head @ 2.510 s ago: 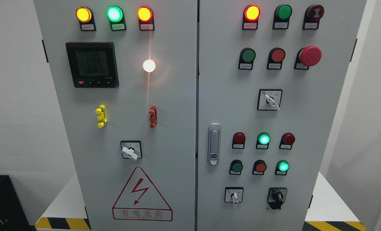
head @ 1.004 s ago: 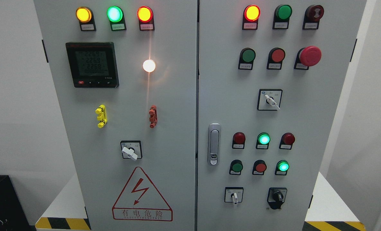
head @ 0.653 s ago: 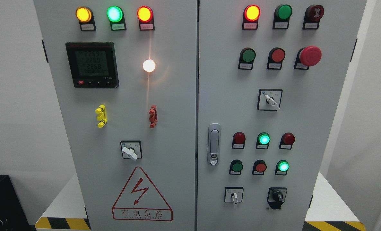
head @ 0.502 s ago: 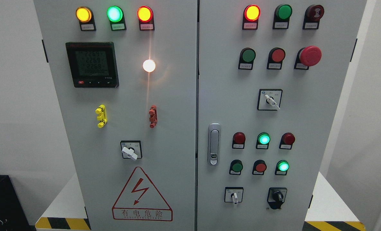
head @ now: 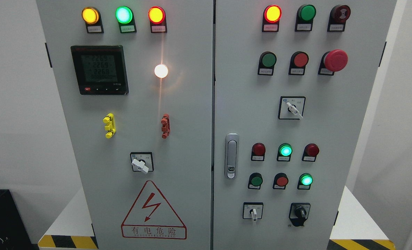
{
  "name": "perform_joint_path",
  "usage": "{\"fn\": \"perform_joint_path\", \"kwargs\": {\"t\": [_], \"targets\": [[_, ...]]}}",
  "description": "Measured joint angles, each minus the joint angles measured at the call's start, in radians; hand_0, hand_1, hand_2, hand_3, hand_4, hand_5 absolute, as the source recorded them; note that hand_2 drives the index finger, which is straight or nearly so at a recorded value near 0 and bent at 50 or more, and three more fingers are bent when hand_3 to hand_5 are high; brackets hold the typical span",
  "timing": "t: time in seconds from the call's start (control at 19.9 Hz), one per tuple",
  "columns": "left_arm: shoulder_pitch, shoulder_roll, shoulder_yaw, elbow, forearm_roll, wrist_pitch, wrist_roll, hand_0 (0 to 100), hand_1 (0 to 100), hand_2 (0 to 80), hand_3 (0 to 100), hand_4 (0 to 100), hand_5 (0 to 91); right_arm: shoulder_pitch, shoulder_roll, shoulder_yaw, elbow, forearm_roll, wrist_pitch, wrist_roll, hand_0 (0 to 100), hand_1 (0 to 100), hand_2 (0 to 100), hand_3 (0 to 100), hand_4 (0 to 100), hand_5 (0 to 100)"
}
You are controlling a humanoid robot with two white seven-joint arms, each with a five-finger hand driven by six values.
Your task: Flip black knob to close circuit
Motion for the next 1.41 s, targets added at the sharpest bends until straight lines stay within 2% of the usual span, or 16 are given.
{"fn": "perform_joint_path", "kwargs": {"t": [0.25,0.45,0.9,1.41], "targets": [[0.0,0.0,0.0,0.0,0.0,0.0,0.0,12,56,0.0,0,0,0.0,-0.003,0.0,-0.018,-0.132,0.149,0.031,-0.053,0,6,78,96,84,88],[0.0,0.0,0.0,0.0,0.0,0.0,0.0,12,56,0.0,0,0,0.0,-0.011,0.0,-0.033,-0.228,0.256,0.08,-0.073,0,3,84,100,91,95],[0.0,0.0,0.0,0.0,0.0,0.0,0.0,12,56,0.0,0,0,0.0,-0.067,0.001,-0.055,-0.384,0.448,0.196,-0.082,0,0,86,100,96,100],[0.0,0.0,0.0,0.0,0.0,0.0,0.0,12,56,0.0,0,0,0.0,-0.153,0.006,-0.071,-0.493,0.624,0.27,-0.079,0,0,87,100,96,100]]}}
